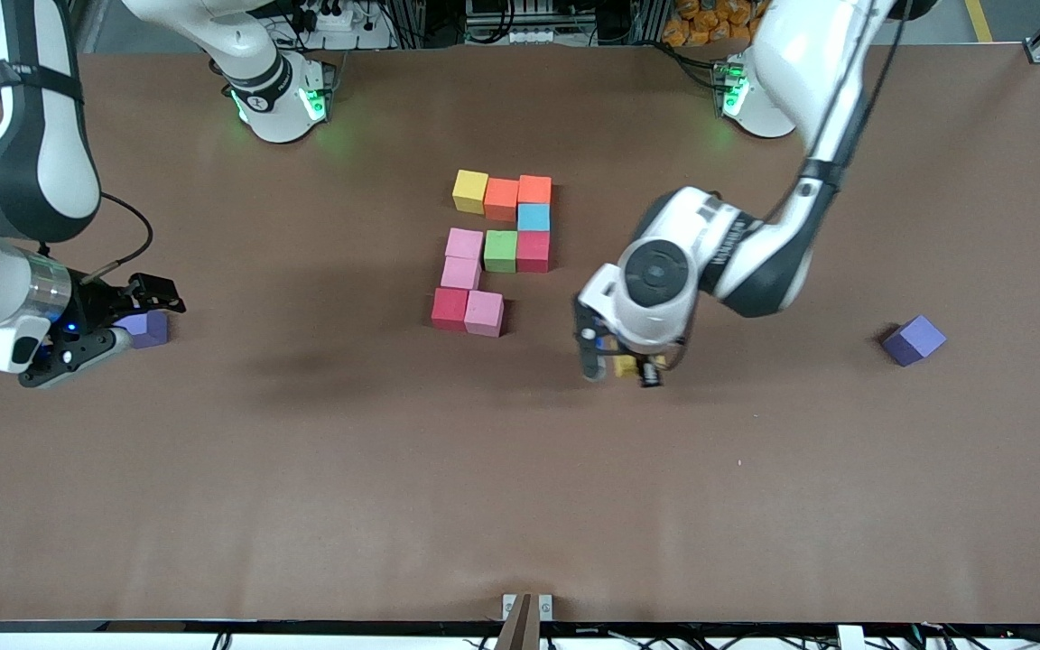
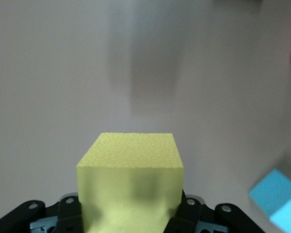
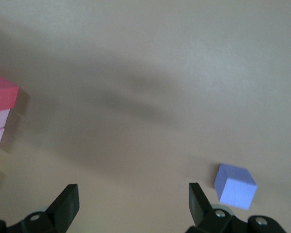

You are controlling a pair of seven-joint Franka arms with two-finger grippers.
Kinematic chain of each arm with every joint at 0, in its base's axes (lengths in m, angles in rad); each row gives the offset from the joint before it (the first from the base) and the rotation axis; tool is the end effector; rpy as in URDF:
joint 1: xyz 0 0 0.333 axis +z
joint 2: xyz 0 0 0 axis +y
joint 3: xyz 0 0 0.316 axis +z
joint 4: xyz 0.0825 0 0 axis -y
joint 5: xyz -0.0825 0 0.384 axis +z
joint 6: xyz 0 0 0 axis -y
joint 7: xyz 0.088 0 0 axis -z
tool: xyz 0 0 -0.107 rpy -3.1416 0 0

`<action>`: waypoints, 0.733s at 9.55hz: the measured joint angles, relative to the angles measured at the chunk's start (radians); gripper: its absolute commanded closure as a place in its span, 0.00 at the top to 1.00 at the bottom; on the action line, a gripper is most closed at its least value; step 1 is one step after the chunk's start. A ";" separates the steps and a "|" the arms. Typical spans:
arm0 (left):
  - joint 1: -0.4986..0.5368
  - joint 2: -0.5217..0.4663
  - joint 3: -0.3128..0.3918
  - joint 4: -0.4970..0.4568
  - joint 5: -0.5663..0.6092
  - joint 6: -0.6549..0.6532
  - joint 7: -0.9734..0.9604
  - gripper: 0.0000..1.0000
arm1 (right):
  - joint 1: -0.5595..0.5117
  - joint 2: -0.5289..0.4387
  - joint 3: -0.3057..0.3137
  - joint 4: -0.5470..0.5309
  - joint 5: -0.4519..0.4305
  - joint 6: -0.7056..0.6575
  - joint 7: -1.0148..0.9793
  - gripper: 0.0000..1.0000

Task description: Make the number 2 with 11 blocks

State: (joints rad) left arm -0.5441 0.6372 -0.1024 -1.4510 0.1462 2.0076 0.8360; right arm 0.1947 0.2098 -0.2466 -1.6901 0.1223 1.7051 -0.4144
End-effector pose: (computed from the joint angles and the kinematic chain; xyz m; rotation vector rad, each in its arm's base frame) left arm 0.5780 -0.4095 0.3078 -2.2185 2.1338 0.1273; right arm 0.6018 -0.0101 0.4605 -2.9792 -0.5038 0.2530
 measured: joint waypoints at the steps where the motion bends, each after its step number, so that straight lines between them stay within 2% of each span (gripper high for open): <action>1: -0.037 0.019 0.000 0.000 0.000 0.025 -0.004 0.00 | -0.011 -0.026 0.019 0.004 -0.026 -0.040 0.076 1.00; 4: -0.106 0.068 0.001 0.000 0.000 0.071 -0.108 0.00 | -0.013 -0.077 0.037 0.006 -0.067 -0.111 0.168 1.00; 7: -0.109 0.092 0.000 0.000 0.000 0.085 -0.168 0.00 | -0.043 -0.075 0.037 0.012 -0.086 -0.119 0.170 1.00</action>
State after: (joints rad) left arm -0.6534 0.7294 -0.1021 -1.4513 0.1463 2.0925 0.6682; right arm 0.1519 0.1348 -0.2095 -1.6781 0.0361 1.5860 -0.2449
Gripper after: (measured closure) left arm 0.396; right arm 0.000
